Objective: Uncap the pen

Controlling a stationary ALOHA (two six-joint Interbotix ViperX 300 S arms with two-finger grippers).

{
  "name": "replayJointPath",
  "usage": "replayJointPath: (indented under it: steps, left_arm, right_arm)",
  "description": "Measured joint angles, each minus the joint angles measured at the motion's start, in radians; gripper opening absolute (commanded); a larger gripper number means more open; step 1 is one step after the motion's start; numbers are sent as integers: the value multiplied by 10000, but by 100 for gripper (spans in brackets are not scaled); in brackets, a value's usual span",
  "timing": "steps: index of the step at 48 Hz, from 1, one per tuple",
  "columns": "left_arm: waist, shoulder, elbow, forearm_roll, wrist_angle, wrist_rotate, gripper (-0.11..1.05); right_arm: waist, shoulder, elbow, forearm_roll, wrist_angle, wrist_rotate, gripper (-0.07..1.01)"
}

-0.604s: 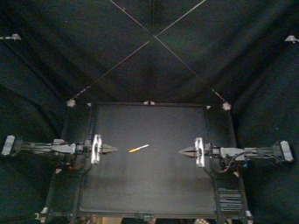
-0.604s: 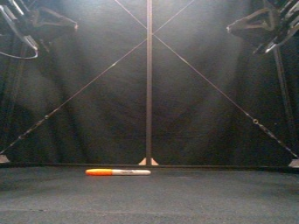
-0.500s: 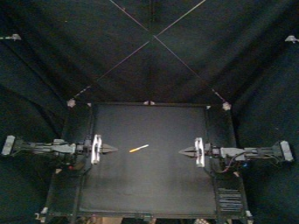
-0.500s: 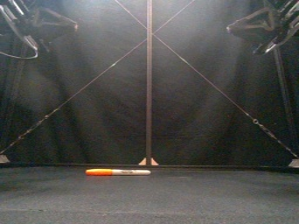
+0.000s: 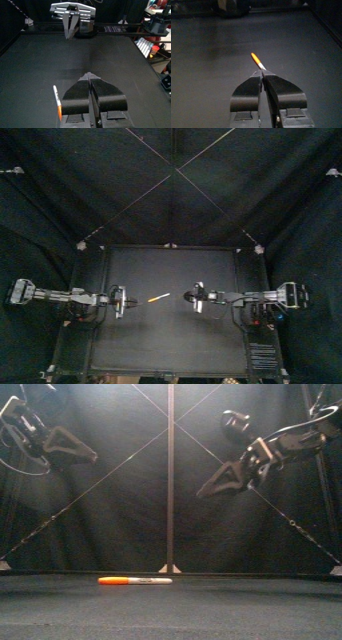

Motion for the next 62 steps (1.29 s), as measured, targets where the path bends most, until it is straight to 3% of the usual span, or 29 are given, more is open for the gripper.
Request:
replayJointPath:
  steps: [4, 8, 15, 22, 28, 32, 36, 40, 43, 47, 52, 62]
  left_arm:
    - [107, 0, 61, 0, 0, -15, 52]
    - [184, 15, 92, 0, -15, 0, 52]
    - [199, 0, 138, 0, -15, -15, 52]
    - [199, 0, 199, 15, -15, 0, 52]
    - [215, 15, 199, 0, 0, -15, 54]
    - [215, 31, 199, -15, -15, -31, 55]
    - [230, 215, 199, -230, -15, -31, 60]
    - [522, 690, 31, -414, 92, 0, 73]
    - [890, 1135, -245, -430, 307, 15, 83]
    - [1089, 1764, -629, -261, 537, 15, 91]
    - [1089, 2807, -1166, 123, 874, 31, 93]
    - [1197, 4418, -1948, 445, 1120, 46, 93]
  right_arm:
    - [-92, 1120, -844, -353, 215, -15, 81]
    - [-123, 2056, -1687, -598, 798, 138, 81]
    - [-276, 3252, -2838, -736, 1887, 199, 81]
    - [-460, 3804, -3344, -736, 2470, 199, 81]
    - [-491, 4034, -3405, -644, 2700, 245, 78]
    - [-460, 4034, -3405, -629, 2777, 245, 65]
    - [-414, 4034, -3359, -629, 2869, 245, 54]
    - [-383, 3896, -3283, -552, 3068, 245, 51]
    - [-353, 3590, -3068, -460, 3344, 276, 51]
    - [-184, 2945, -2761, -414, 3405, 307, 51]
    - [153, 2056, -2500, -414, 3405, 307, 51]
    - [767, 1534, -2301, -414, 3405, 261, 51]
